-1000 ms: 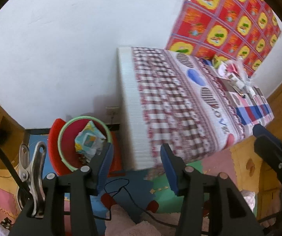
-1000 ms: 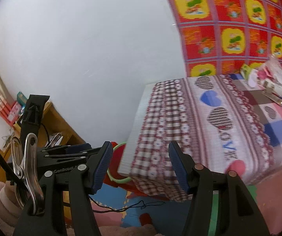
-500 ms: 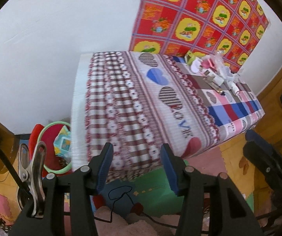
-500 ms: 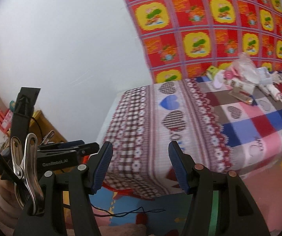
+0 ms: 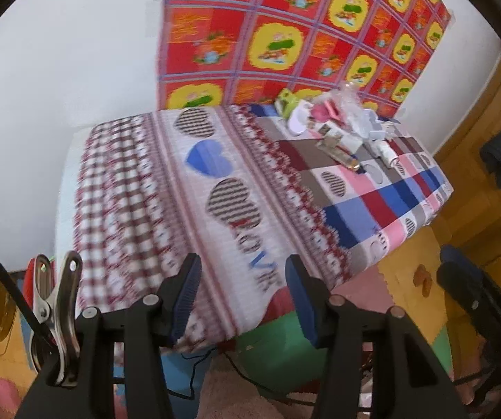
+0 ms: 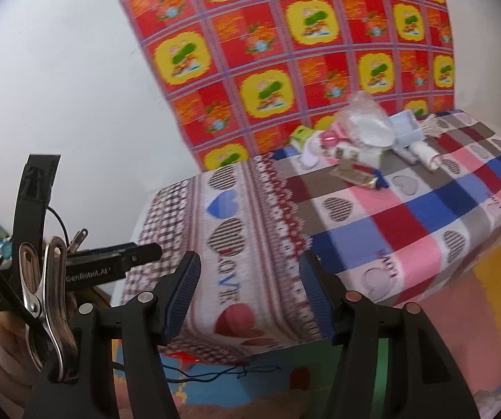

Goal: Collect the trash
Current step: 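Move both grippers away from the bucket back toward the bed, then lower the right gripper toward the beige squeeze tube on the bed, then close the right gripper on the beige squeeze tube, then lift and carry the squeeze tube with the right gripper toward the bucket, then hold the tube over the red bucket and open the right gripper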

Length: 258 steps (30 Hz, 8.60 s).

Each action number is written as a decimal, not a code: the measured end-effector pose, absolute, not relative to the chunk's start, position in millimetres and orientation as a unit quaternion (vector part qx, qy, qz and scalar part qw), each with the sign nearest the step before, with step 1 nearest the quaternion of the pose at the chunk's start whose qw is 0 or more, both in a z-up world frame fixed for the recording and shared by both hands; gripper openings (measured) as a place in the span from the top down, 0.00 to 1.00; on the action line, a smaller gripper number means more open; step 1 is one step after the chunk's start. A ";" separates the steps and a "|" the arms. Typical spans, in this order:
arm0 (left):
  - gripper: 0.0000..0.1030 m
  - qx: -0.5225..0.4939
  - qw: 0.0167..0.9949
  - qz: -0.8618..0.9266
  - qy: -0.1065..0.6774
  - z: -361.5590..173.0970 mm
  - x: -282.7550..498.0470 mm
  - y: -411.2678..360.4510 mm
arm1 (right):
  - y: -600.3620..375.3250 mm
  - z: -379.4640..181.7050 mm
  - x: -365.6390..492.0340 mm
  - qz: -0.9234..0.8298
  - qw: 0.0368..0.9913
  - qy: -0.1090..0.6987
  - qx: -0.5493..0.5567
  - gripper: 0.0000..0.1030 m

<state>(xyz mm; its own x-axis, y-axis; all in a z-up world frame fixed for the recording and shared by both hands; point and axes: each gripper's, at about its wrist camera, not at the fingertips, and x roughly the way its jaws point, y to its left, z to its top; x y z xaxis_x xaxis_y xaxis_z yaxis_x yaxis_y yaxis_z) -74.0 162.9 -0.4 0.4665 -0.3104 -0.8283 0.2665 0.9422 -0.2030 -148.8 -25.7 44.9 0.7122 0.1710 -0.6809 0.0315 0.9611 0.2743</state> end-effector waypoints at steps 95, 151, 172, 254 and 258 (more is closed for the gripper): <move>0.90 -0.029 0.842 -0.102 0.528 -76.3 144.8 -89.9 | -263.1 -76.7 67.9 0.138 0.849 0.496 0.120 0.41; 0.89 -0.115 0.841 -0.068 0.524 -54.9 62.3 94.7 | -106.5 -82.1 57.1 0.184 0.837 0.515 0.030 0.64; 0.89 -0.111 0.847 -0.084 0.513 -39.5 27.5 129.5 | -65.1 -65.0 18.1 0.208 0.839 0.501 0.037 0.64; 0.71 -0.267 0.747 0.105 0.599 -343.4 -28.7 565.5 | 418.5 -153.0 12.4 0.353 0.756 0.548 -0.064 0.64; 0.61 -0.273 0.747 0.112 0.596 -343.5 -26.1 570.9 | 423.4 -158.9 15.4 0.346 0.754 0.555 -0.061 0.64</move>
